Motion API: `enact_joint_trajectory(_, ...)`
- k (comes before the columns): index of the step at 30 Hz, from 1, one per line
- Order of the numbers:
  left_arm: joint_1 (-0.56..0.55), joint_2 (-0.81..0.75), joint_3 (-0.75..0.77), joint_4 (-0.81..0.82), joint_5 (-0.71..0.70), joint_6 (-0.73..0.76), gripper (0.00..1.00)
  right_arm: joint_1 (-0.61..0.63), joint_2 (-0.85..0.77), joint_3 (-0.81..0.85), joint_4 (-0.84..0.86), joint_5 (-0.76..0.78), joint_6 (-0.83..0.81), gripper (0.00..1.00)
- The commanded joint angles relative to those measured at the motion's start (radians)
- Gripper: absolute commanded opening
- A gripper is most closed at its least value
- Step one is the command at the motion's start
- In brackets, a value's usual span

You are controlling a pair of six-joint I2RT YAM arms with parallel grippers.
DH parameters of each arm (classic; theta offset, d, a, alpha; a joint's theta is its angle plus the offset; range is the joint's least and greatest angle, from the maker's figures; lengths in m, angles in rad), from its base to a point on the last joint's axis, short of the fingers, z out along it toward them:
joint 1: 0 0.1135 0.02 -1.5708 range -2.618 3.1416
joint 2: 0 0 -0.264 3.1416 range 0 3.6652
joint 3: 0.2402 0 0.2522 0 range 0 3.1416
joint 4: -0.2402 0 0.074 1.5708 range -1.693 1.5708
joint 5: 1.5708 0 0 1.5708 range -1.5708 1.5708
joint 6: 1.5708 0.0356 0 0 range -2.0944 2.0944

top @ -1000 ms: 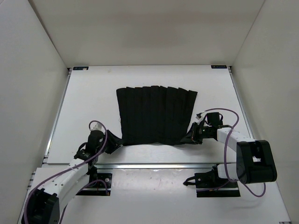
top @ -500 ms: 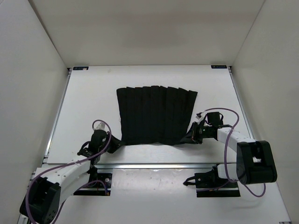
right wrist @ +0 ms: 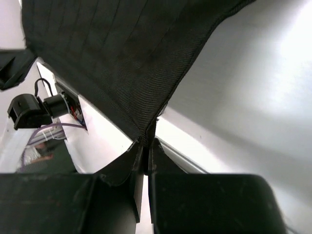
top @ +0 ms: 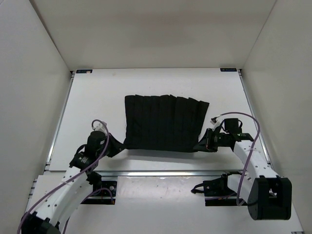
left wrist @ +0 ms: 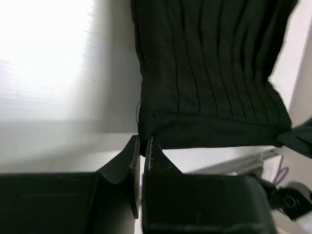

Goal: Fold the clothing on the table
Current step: Fold the skirt

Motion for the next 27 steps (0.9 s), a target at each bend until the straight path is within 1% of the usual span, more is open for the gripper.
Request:
enact_joint_trajectory(1, -0.008, -0.107, 0.081, -0.198, -0.012, 0.029, 0.00, -0.062, -0.096, 0.027, -0.152, 0.010, -0.059, 0.00)
enact_joint_trajectory(3, 0.000, -0.170, 0.130, -0.283, -0.006, 0.035, 0.00, -0.112, -0.156, 0.033, -0.211, 0.011, -0.076, 0.00)
enact_joint_trajectory(4, 0.005, -0.175, 0.164, -0.303, -0.006, 0.037, 0.00, -0.125, -0.193, 0.041, -0.250, 0.025, -0.084, 0.00)
enact_joint_trajectory(6, 0.012, -0.198, 0.208, -0.360, 0.005, 0.056, 0.00, -0.099, -0.198, 0.074, -0.307, 0.097, -0.081, 0.00)
enact_joint_trajectory(7, 0.012, -0.190, 0.234, -0.383, 0.017, 0.069, 0.00, -0.088, -0.198, 0.076, -0.319, 0.100, -0.081, 0.01)
enact_joint_trajectory(10, 0.020, -0.198, 0.285, -0.412, 0.028, 0.066, 0.00, -0.094, -0.230, 0.043, -0.322, 0.076, -0.072, 0.00)
enact_joint_trajectory(11, 0.023, -0.198, 0.296, -0.410, 0.022, 0.070, 0.00, -0.097, -0.228, 0.042, -0.328, 0.091, -0.067, 0.00)
enact_joint_trajectory(13, 0.025, -0.190, 0.317, -0.411, 0.020, 0.075, 0.00, -0.114, -0.231, 0.084, -0.336, 0.110, -0.075, 0.00)
enact_joint_trajectory(15, 0.031, -0.172, 0.322, -0.371, 0.032, 0.075, 0.00, -0.114, -0.210, 0.131, -0.345, 0.135, -0.086, 0.00)
enact_joint_trajectory(18, 0.029, -0.095, 0.356, -0.318, 0.020, 0.093, 0.00, -0.122, -0.135, 0.216, -0.365, 0.159, -0.104, 0.00)
enact_joint_trajectory(21, 0.040, -0.002, 0.400, -0.256, -0.007, 0.124, 0.00, -0.134, -0.046, 0.295, -0.364, 0.140, -0.113, 0.00)
enact_joint_trajectory(24, 0.092, 0.115, 0.442, -0.167, 0.003, 0.155, 0.00, -0.151, 0.053, 0.366, -0.333, 0.110, -0.113, 0.00)
enact_joint_trajectory(26, 0.124, 0.231, 0.455, -0.063, 0.026, 0.170, 0.00, -0.158, 0.132, 0.420, -0.284, 0.079, -0.097, 0.00)
enact_joint_trajectory(27, 0.143, 0.308, 0.459, -0.008, 0.037, 0.172, 0.00, -0.163, 0.196, 0.461, -0.251, 0.068, -0.086, 0.00)
